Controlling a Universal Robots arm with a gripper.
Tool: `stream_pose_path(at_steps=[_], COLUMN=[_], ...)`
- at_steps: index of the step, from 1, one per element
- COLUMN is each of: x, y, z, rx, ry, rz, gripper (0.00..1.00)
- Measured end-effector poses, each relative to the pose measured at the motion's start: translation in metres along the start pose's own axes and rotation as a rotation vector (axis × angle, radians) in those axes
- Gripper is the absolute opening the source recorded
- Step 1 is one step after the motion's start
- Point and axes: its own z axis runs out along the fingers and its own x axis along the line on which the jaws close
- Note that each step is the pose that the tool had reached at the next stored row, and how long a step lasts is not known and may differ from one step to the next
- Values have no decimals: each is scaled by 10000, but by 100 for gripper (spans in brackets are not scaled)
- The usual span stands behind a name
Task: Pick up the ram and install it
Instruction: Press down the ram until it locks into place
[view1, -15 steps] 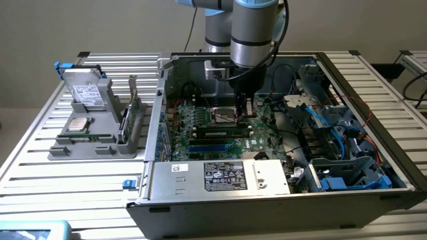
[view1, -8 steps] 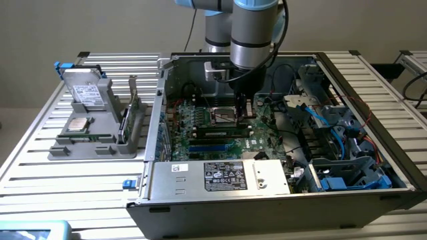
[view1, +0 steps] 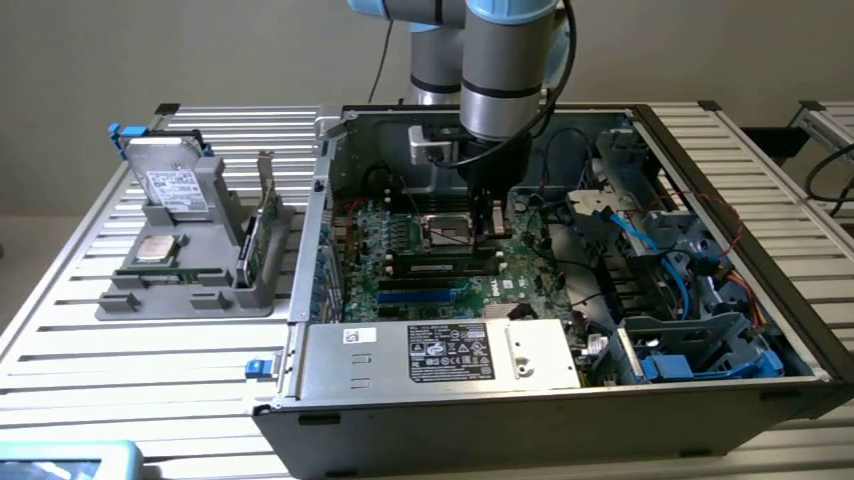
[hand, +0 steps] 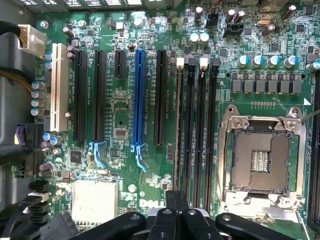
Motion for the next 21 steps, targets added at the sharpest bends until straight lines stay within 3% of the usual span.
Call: stream_pose_path(at_steps=[11,13,16,21], x=[-3,2,12,11], y=[3,27,133,356], z=[22,-37,-134,-148], rx=[0,3,0,1], ry=[-3,-15,-8,-39], rz=[0,3,1,1], gripper=[11,11,11,11])
